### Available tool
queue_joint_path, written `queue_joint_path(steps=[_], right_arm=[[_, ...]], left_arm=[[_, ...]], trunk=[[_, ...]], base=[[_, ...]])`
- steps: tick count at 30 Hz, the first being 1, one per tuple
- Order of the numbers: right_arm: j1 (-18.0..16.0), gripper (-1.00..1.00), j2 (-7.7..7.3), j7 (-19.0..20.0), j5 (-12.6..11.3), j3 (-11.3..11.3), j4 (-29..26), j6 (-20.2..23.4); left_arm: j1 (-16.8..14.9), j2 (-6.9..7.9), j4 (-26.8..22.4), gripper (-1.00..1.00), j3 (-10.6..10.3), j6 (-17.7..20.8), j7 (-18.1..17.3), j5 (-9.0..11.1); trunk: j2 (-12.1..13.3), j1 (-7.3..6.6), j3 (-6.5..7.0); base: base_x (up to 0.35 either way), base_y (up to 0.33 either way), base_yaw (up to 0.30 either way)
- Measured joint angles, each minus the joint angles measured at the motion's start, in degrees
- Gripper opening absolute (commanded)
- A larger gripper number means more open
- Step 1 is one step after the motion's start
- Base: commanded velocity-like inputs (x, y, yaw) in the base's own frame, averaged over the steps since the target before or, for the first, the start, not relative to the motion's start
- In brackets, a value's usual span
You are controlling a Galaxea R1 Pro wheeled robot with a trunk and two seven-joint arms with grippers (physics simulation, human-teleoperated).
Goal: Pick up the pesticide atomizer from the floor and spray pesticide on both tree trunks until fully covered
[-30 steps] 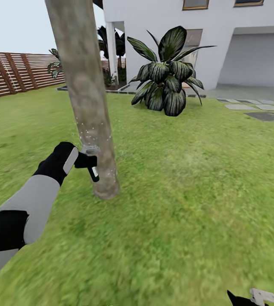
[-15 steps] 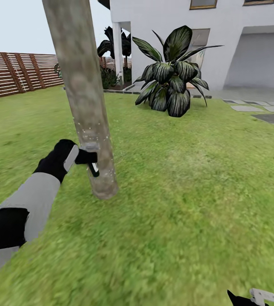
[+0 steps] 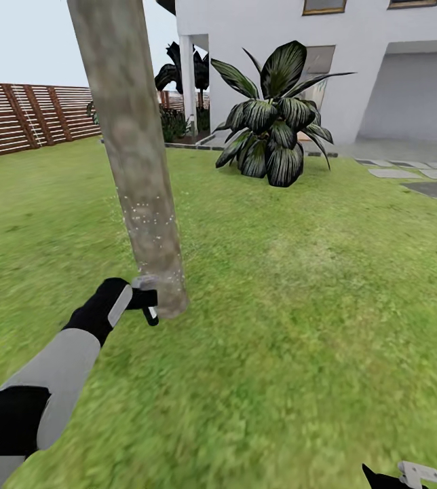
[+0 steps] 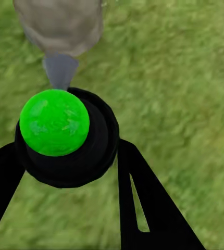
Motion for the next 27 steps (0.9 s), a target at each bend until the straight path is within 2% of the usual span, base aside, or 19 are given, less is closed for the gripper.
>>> queue_joint_path(steps=[1, 4, 7, 8, 10, 12, 13, 16, 19, 23, 25, 27], right_arm=[[0.01, 1.00, 0.00, 0.00, 0.00, 0.00, 0.00, 0.00], [0.01, 1.00, 0.00, 0.00, 0.00, 0.00, 0.00, 0.00], [0.01, 1.00, 0.00, 0.00, -0.01, 0.00, 0.00, 0.00], [0.00, 1.00, 0.00, 0.00, 0.00, 0.00, 0.00, 0.00], [0.01, 1.00, 0.00, 0.00, 0.00, 0.00, 0.00, 0.00], [0.01, 1.00, 0.00, 0.00, 0.00, 0.00, 0.00, 0.00], [0.01, 1.00, 0.00, 0.00, 0.01, 0.00, 0.04, 0.00], [0.01, 1.00, 0.02, 0.00, 0.02, 0.08, 0.09, 0.00], [0.01, 1.00, 0.08, 0.00, 0.04, 0.09, 0.11, 0.00], [0.01, 1.00, 0.09, 0.00, 0.08, 0.09, 0.17, 0.00], [0.01, 1.00, 0.12, 0.00, 0.08, 0.09, 0.17, 0.00], [0.01, 1.00, 0.09, 0.00, 0.08, 0.09, 0.17, 0.00]], left_arm=[[-0.69, 0.01, -0.29, -1.00, -0.05, 0.29, -0.03, 0.09], [-8.18, 0.04, -0.40, -1.00, 0.02, 1.39, -0.12, 0.11], [-16.28, 0.16, -0.43, -1.00, 0.07, 6.68, -0.35, 0.12], [-17.01, 0.36, -0.48, -1.00, 0.11, 7.43, -0.08, -0.14], [-16.12, 0.65, -0.15, -1.00, 0.13, 7.21, -0.15, -0.19], [-11.38, 0.73, 0.34, -1.00, 0.15, 5.02, -0.34, -0.07], [-8.50, 0.60, 0.47, -1.00, 0.31, 1.79, -0.35, 0.40], [-1.10, 0.15, 0.56, -1.00, 0.46, -3.41, -0.49, 0.96], [0.02, 0.07, 0.55, -1.00, 0.69, -4.74, -0.46, 1.02], [-1.41, 0.35, -0.06, -1.00, 0.43, -4.34, -0.18, 0.94], [-6.52, 0.31, 0.05, -1.00, 0.42, -3.22, -0.36, 0.92], [-14.28, 0.24, -0.31, -1.00, 0.45, 2.64, -0.21, 1.16]], trunk=[[0.00, 0.00, 0.00], [-0.01, -0.01, 0.01], [-0.01, -0.01, 0.01], [0.00, 0.00, 0.00], [0.00, 0.01, -0.01], [0.01, 0.01, -0.01], [0.01, 0.01, -0.01], [0.01, 0.01, -0.01], [0.00, 0.00, 0.00], [0.00, 0.00, 0.01], [0.00, -0.01, 0.01], [-0.01, -0.01, 0.01]], base=[[0.000, 0.000, 0.000], [0.000, 0.000, 0.000], [0.000, 0.000, 0.000], [0.000, 0.000, 0.000], [0.000, 0.000, 0.000], [0.000, 0.000, 0.000], [0.000, 0.000, 0.000], [0.000, 0.000, 0.000], [0.000, 0.000, 0.000], [0.000, 0.000, 0.000], [0.000, 0.000, 0.000], [0.000, 0.000, 0.000]])
